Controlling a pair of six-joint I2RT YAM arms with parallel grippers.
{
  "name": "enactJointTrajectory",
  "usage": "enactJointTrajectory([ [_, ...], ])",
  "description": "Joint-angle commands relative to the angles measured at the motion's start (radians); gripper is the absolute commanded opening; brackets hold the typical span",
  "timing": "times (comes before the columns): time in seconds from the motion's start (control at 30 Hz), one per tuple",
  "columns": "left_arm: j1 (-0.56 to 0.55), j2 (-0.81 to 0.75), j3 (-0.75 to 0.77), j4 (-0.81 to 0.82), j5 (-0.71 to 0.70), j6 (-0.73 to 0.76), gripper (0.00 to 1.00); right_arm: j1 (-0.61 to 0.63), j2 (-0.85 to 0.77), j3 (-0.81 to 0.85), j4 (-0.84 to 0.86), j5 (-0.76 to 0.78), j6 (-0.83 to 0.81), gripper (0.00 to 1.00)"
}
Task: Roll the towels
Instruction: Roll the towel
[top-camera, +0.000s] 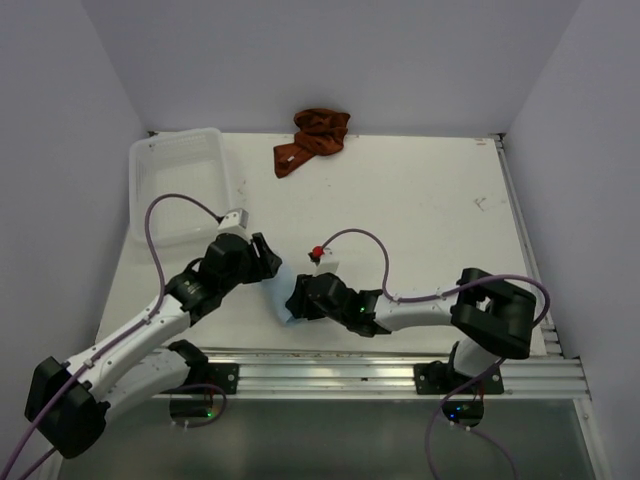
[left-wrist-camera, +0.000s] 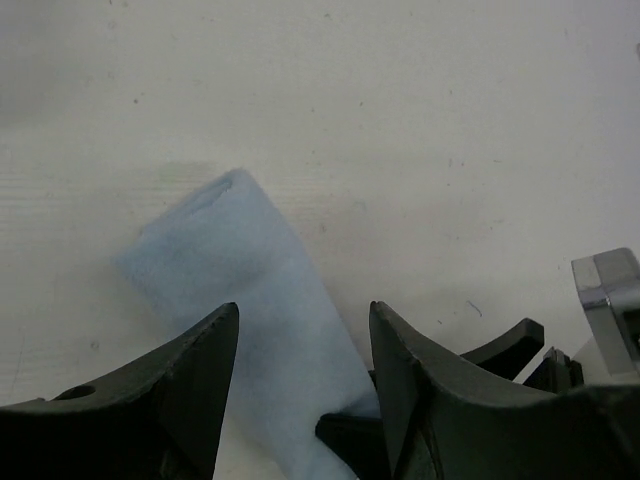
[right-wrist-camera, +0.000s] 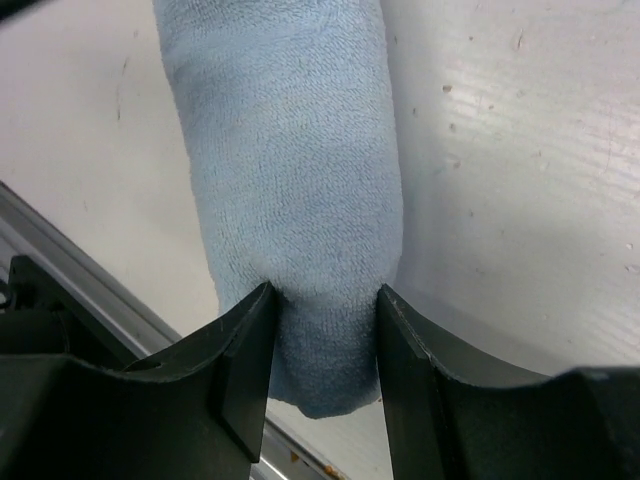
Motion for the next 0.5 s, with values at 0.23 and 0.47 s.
enactJointTrajectory([
  [0.23,-0.003,-0.108,-0.079,-0.123,-0.047,-0.051,0.61,0.003,0.073,0.091,-0.005,0.114,0.082,0.46],
  [0.47,-0.003,-0.077,-0.119,-0.111,-0.066,-0.065,0.64,0.003,0.079,0.079,0.022,0.094,0.087,0.46],
])
